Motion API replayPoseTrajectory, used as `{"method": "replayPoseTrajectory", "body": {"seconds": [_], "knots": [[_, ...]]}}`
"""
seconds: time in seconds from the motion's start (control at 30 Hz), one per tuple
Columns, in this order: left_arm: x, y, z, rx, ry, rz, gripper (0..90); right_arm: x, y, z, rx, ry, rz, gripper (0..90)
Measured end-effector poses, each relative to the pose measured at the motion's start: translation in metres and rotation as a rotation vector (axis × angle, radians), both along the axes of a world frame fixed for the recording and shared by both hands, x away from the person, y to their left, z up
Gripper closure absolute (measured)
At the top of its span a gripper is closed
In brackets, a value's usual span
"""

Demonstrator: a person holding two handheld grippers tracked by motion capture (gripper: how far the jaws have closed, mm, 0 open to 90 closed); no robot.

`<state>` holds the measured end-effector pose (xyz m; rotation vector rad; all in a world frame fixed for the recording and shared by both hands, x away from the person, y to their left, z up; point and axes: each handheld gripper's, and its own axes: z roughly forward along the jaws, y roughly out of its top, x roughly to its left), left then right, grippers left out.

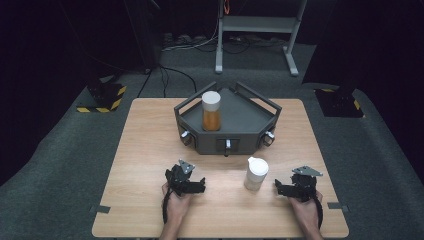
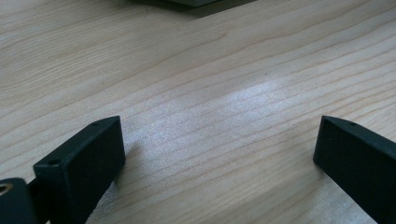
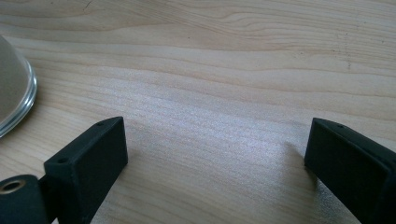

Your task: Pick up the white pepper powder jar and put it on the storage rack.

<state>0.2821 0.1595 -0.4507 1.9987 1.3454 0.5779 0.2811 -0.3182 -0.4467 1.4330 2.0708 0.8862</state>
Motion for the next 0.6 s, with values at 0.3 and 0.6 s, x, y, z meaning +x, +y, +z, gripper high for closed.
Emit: {"method": "replayPoseTrajectory", "body": {"seconds": [0.3, 0.6], "knots": [[-0.0002, -0.0001, 0.0001, 0.001, 0.0, 0.0, 2.3, -0.0007, -0.0007, -0.0001, -0.001, -0.001, 0.004, 6.0], [-0.0001, 0.0003, 0.0001, 0.001, -0.001, -0.005, 2.6, -0.0009, -0.0021, 0.0, 0.0, -0.001, 0.012, 6.0]]}}
